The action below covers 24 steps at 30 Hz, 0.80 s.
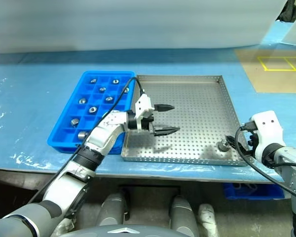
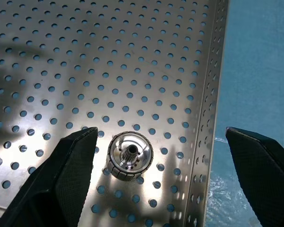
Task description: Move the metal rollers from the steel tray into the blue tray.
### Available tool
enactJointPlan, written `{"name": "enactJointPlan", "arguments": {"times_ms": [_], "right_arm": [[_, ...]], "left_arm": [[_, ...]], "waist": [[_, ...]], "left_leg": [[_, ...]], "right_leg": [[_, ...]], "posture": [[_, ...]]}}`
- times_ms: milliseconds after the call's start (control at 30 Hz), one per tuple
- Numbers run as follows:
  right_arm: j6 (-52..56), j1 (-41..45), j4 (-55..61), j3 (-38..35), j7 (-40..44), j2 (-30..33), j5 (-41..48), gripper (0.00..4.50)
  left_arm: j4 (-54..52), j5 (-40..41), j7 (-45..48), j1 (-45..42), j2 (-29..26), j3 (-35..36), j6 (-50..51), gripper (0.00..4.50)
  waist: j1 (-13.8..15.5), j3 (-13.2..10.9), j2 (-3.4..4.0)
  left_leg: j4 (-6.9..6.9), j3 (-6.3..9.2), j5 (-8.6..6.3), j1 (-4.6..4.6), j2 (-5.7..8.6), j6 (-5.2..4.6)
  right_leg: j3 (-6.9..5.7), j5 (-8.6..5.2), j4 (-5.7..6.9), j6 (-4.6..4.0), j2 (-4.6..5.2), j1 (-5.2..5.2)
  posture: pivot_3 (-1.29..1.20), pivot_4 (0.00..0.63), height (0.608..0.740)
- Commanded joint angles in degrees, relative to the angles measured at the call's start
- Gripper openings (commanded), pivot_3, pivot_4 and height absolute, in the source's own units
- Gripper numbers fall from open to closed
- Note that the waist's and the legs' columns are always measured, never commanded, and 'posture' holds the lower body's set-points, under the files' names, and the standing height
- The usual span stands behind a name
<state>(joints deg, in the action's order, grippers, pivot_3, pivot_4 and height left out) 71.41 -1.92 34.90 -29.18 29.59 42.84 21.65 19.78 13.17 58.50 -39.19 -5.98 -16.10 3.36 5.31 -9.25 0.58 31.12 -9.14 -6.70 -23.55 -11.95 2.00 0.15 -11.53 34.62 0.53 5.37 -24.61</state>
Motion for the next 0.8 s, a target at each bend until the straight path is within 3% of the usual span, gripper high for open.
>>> {"name": "enactJointPlan", "arguments": {"times_ms": [33,800], "right_arm": [[-0.4,0.6,0.9,-0.8,-0.9,-1.8,1.2,4.43],[-4.3,-0.9,-7.2,4.9,-3.5,-5.3,1.3,4.43]], "left_arm": [[-0.6,-0.1,0.2,-0.1,0.2,0.6,-1.7,4.39],[-0.7,-0.4,-1.2,0.2,-0.5,1.6,-1.6,4.39]], "waist": [[0.0,0.0,0.0],[0.0,0.0,-0.01]], "left_leg": [[0.0,0.0,0.0,0.01,0.0,0.0],[-0.03,-0.02,-0.01,-0.01,0.03,-0.01]], "right_leg": [[0.0,0.0,0.0,0.0,0.0,0.0],[-0.01,-0.01,-0.04,0.02,0.04,-0.01]], "posture": [[-0.14,0.15,0.74],[-0.12,0.15,0.74]]}}
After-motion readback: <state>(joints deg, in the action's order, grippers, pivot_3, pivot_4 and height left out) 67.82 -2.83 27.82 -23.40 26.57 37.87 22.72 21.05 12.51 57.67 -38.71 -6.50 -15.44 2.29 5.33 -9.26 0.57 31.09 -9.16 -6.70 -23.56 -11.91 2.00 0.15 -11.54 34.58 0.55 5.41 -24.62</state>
